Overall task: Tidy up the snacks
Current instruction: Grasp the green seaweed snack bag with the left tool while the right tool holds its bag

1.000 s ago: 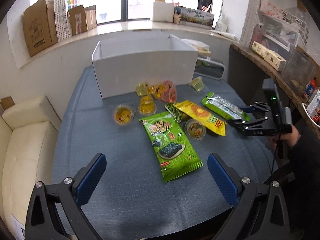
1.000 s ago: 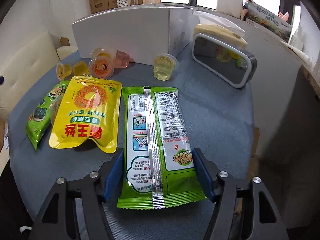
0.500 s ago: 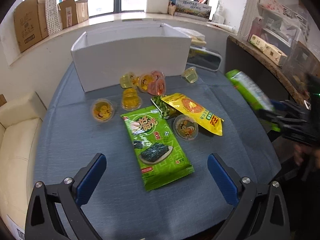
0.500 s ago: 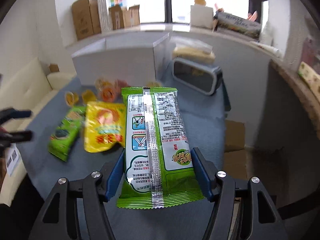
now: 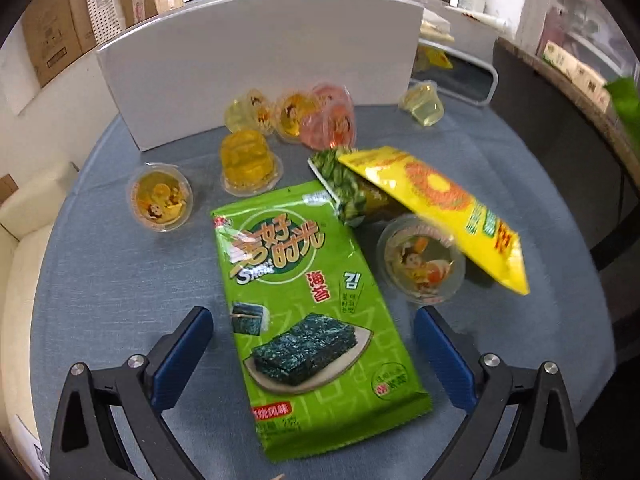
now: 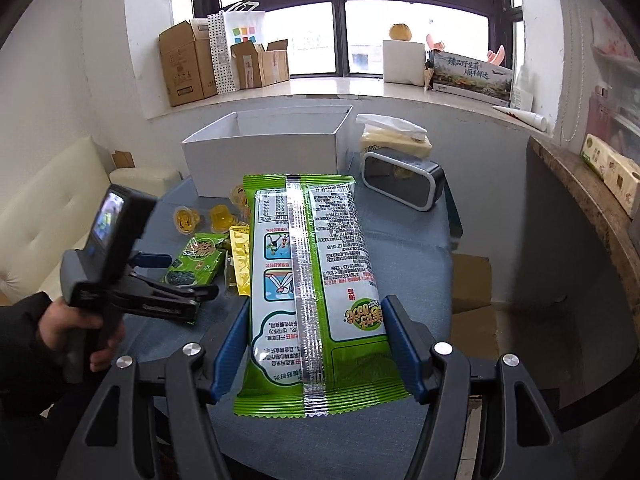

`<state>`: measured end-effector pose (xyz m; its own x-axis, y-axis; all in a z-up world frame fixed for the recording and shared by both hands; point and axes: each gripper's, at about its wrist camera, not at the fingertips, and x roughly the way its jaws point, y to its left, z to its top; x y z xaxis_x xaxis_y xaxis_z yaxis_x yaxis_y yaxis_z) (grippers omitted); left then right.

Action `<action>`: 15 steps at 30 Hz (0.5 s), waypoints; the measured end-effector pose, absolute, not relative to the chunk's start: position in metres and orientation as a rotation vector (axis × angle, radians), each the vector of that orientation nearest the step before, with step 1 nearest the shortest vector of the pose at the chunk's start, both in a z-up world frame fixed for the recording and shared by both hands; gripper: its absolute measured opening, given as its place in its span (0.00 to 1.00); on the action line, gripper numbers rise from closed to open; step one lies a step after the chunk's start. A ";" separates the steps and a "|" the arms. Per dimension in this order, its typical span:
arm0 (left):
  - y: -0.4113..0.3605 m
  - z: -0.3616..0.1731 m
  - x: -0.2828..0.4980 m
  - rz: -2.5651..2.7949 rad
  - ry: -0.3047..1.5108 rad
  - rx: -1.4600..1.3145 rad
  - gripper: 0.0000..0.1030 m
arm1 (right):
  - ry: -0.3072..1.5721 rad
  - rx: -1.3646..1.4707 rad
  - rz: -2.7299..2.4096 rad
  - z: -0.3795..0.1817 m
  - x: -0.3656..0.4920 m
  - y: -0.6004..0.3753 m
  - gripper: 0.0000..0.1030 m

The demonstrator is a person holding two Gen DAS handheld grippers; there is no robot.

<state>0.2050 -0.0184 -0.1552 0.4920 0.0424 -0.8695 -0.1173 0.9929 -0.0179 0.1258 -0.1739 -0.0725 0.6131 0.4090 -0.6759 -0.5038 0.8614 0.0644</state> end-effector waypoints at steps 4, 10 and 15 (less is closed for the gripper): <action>-0.017 -0.156 0.202 0.094 1.018 -0.076 1.00 | 0.754 -0.134 0.532 -0.078 0.127 -0.170 0.67; -0.008 -0.149 0.187 0.096 1.002 -0.073 0.73 | 0.761 -0.124 0.540 -0.084 0.125 -0.164 0.67; -0.001 -0.134 0.167 0.081 0.961 -0.066 0.71 | 0.755 -0.123 0.562 -0.084 0.124 -0.156 0.67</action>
